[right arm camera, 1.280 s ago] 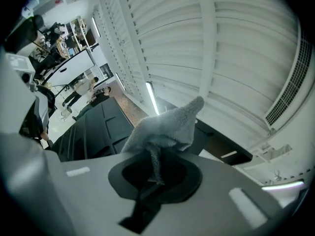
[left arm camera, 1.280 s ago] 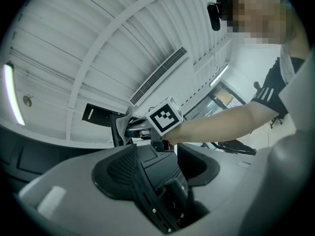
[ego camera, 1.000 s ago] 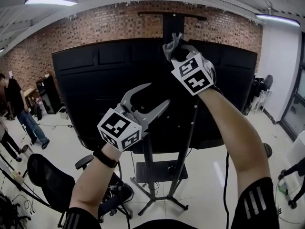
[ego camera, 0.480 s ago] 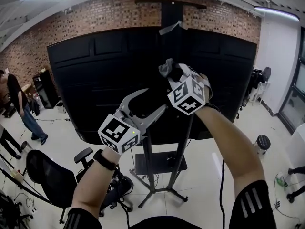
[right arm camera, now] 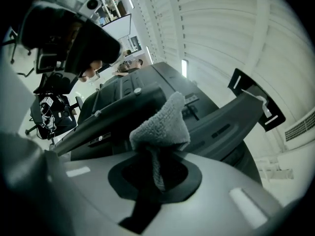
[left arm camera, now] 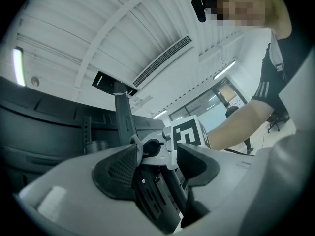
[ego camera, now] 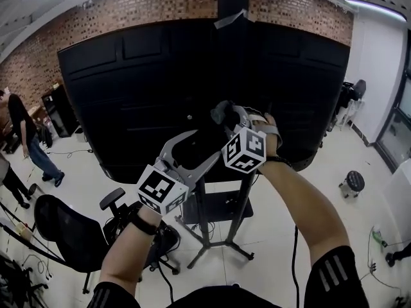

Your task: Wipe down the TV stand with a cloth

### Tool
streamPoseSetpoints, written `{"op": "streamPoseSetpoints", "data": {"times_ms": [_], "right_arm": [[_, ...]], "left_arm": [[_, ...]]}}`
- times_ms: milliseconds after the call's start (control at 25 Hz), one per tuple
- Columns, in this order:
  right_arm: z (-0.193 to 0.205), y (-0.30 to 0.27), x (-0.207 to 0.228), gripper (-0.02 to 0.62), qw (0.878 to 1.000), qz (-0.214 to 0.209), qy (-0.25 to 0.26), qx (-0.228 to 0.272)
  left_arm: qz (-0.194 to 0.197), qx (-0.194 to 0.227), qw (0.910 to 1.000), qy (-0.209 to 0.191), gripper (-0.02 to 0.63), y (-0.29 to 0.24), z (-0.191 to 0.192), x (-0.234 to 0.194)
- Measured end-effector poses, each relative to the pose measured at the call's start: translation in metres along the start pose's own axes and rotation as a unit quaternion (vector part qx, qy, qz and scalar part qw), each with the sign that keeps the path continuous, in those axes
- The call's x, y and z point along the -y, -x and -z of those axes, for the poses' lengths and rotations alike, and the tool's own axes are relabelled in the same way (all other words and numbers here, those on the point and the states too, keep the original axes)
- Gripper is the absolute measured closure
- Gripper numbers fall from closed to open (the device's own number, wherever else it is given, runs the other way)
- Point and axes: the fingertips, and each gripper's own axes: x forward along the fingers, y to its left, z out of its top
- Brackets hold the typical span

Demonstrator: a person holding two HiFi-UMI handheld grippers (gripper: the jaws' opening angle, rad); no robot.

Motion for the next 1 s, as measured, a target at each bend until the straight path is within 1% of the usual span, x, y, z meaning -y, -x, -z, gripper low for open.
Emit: {"op": "streamPoseSetpoints", "data": {"times_ms": [80,240,400,760,1000], "right_arm": [[0.009,-0.003,-0.016,0.566,1.0,-0.006,0.004,-0.011],[0.026,-0.007,-0.047,0.566,0.999,-0.021,-0.016,-0.03],[0.037,-0.009,-0.075,0.566,0.999,-0.029,-0.024,-0.038],[0.07,-0.013,-0.146,0.566,0.994,-0.077,-0.036,-0.061],[0.093,-0.017,-0.188,0.566,0.99,-0.11,-0.046,-0.08]], "left_arm": [[-0.006,-0.007,0.9999,0.008,0.328,0.005,0.01,-0.001],[-0.014,-0.02,0.9994,0.027,0.328,0.016,0.032,0.001],[-0.016,-0.027,0.9984,0.046,0.328,0.02,0.05,0.007],[-0.018,-0.052,0.9949,0.085,0.328,0.031,0.093,0.024],[-0.016,-0.065,0.9933,0.094,0.328,0.031,0.11,0.037]]}}
